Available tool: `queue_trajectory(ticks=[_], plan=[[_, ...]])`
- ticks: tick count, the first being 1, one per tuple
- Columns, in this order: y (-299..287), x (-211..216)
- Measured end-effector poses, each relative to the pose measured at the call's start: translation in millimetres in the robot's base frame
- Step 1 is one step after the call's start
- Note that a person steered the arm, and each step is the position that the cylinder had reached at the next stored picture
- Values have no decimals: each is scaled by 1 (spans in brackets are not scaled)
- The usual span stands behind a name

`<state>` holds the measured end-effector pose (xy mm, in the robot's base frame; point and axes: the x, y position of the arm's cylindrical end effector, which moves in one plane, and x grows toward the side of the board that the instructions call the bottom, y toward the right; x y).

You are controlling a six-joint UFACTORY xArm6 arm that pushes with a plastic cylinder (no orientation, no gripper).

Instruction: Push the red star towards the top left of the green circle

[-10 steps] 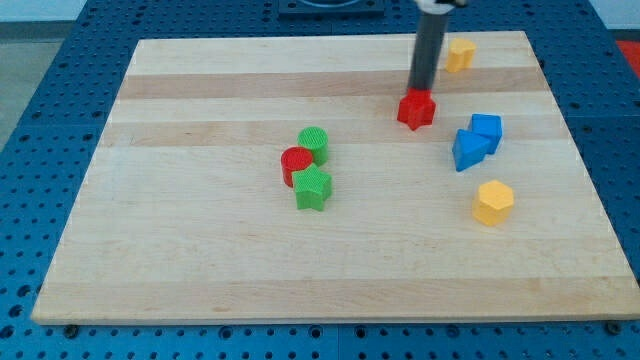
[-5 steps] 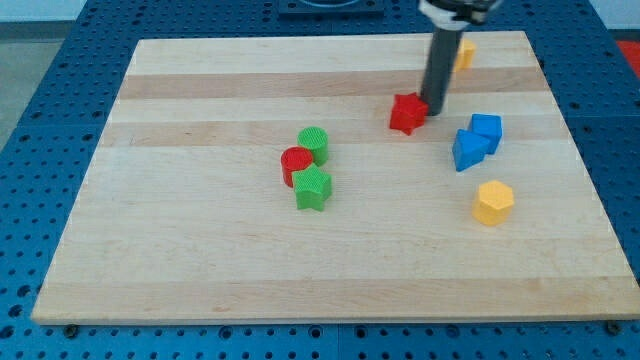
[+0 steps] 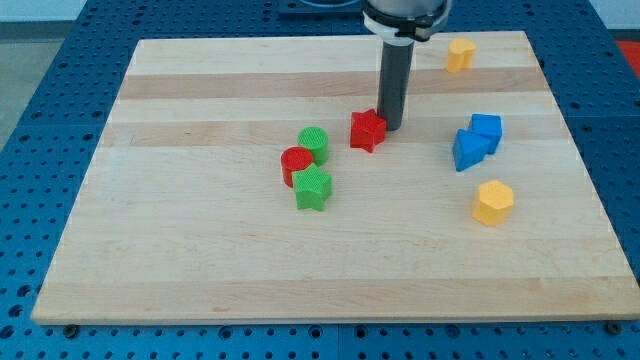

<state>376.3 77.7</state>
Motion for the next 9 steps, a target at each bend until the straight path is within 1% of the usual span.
queue_trajectory(ticks=[1, 2, 3, 4, 5, 6, 9], plan=[[32, 2], [52, 16], [50, 38], [17, 42], [-15, 33], [-35, 18], [-17, 9]])
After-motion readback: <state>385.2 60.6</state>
